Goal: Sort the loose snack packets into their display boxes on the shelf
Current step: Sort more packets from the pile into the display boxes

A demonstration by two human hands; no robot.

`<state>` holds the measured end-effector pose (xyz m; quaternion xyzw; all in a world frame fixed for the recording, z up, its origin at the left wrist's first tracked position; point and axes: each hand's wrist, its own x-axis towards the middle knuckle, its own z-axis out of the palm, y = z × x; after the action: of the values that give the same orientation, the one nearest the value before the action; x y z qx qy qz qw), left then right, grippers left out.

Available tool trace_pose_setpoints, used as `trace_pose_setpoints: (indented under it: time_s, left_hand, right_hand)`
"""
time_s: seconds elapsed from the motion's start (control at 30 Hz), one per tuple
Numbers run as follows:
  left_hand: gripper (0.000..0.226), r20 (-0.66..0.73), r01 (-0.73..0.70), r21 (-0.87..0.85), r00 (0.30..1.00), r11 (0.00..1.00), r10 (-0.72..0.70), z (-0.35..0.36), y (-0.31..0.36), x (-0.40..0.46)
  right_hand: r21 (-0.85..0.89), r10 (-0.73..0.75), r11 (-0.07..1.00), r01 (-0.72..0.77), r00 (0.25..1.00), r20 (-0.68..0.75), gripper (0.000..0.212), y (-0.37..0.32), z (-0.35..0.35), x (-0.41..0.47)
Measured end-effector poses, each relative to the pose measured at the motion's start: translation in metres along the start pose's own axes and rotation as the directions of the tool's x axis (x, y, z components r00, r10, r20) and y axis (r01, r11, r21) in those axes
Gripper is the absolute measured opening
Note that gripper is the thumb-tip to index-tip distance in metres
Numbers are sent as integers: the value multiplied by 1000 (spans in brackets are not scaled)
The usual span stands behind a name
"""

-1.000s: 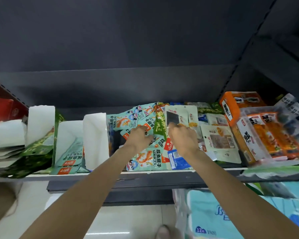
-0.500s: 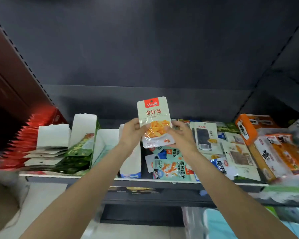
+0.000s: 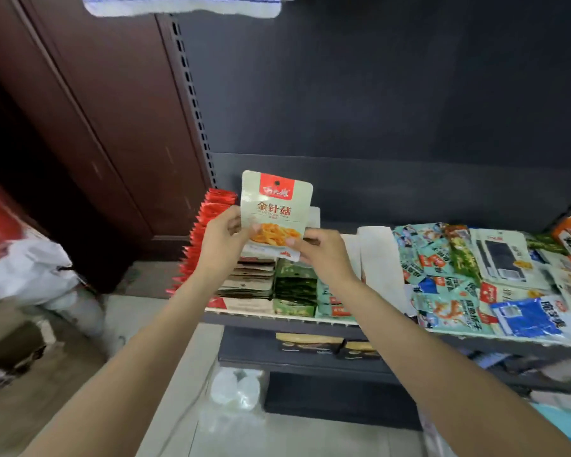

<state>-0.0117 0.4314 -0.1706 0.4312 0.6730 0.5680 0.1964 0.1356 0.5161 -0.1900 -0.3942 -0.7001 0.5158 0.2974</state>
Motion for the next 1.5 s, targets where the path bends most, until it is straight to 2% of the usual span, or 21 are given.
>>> trace_pose_setpoints:
  time_s: [0.1, 0.2, 0.27, 0.33, 0.43, 0.53, 0.63, 0.73, 0.83, 0.9, 0.97, 1.1, 1.2, 1.3, 1.4, 1.5]
  left_hand:
    - [19, -50, 6, 57, 999, 998, -4, -28, -12, 3]
    - [32, -89, 32, 113, 996, 993, -22, -46, -18, 6]
    - [26, -65, 34, 186, 998, 982, -22, -53, -22, 6]
    - [21, -27, 36, 252, 999, 967, -31, -57, -28, 3]
    - [19, -5, 27, 289, 1000, 957, -26, -65, -36, -1]
    - [14, 23, -45, 362, 999, 931, 40, -72, -40, -1]
    - [6, 164, -155, 506, 983, 848, 82, -72, -44, 1]
    - [16, 352, -193, 597, 935, 778, -39, -61, -47, -2]
    - [30, 356, -225, 681, 934, 697, -46, -48, -46, -5]
    - [33, 339, -253, 729, 941, 636, -14, -40, -43, -8]
    - [33, 335, -273, 739, 942, 616, 17, -28, -36, -10]
    - [28, 340, -338, 700, 932, 628, 123, 17, -16, -10]
    - [27, 464, -483, 612, 860, 627, 210, 76, 5, -10]
    - [29, 578, -562, 516, 786, 647, 222, 150, 29, -14]
    - [30, 589, -508, 486, 791, 711, 163, 225, 44, -16]
    - [33, 540, -340, 518, 842, 785, 8, 291, 41, -12]
  right_hand:
    - [-73, -25, 997, 24, 1000, -19, 24, -5, 29, 6]
    - [-197, -9, 980, 10, 1000, 7, 20, -4, 43, 12]
    - [-280, 23, 960, -2, 997, 73, 18, -2, 48, 12]
    - [-311, 27, 950, 8, 994, 108, 26, -3, 51, 10]
    - [-313, -97, 942, 117, 992, 81, 22, -11, 52, 3]
    - [-399, -194, 896, 197, 980, 48, 18, -12, 54, 1]
    - [-494, -112, 855, 158, 986, 121, 19, -5, 55, 5]
    - [-487, -80, 865, 121, 991, 105, 24, -4, 54, 6]
    - [-479, -77, 867, 136, 987, 141, 30, -6, 49, 5]
    - [-490, -21, 865, 106, 984, 177, 36, -7, 42, 3]
    - [-430, 0, 900, 65, 989, 149, 38, -4, 30, -1]
    - [-347, 0, 938, 0, 1000, -2, 31, 7, -12, -10]
    - [-281, 40, 956, -77, 990, -137, 27, 25, -58, -9]
    - [-285, 64, 949, -135, 967, -245, 26, 48, -111, -11]
    - [-300, 114, 929, -216, 939, -325, 25, 79, -173, -14]
    - [-368, 160, 881, -299, 918, -362, 28, 116, -238, -13]
